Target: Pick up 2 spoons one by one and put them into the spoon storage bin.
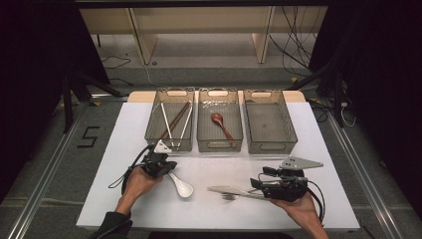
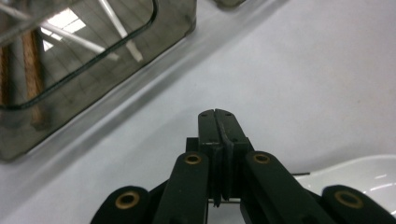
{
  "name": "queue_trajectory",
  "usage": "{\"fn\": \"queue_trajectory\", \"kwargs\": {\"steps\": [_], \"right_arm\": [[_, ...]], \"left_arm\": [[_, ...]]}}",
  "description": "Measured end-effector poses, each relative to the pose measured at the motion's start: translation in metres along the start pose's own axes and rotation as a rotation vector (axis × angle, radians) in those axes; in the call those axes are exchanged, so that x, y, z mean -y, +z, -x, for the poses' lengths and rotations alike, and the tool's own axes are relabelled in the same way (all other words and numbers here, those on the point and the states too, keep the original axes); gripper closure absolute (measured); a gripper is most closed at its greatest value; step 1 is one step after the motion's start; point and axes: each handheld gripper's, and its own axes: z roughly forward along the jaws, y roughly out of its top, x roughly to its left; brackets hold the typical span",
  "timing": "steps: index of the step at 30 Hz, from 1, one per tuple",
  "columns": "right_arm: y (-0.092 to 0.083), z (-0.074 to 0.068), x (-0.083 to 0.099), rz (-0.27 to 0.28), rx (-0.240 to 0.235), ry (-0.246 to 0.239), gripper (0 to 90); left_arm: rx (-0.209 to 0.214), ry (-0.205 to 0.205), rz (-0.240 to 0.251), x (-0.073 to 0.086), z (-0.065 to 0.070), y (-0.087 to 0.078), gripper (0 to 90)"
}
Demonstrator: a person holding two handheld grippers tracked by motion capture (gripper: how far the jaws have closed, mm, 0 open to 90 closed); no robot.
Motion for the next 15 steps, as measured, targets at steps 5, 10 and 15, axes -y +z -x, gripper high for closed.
{"fn": "queue_trajectory", "kwargs": {"steps": [5,10,15], "right_arm": [[-0.001,-0.002,0.001,-0.001,-0.006,-0.002,33.9],[-0.002,-0.002,0.002,0.0,-0.008,-0.002,34.0],[-0.003,-0.001,0.003,0.001,-0.008,0.004,34.1]], "left_arm": [[0.008,-0.015,-0.03,0.003,-0.004,-0.001,89.0],[-0.016,-0.009,-0.081,0.004,-0.003,-0.006,89.0],[-0.015,-0.017,-0.11,0.016,-0.003,-0.014,88.9]]}}
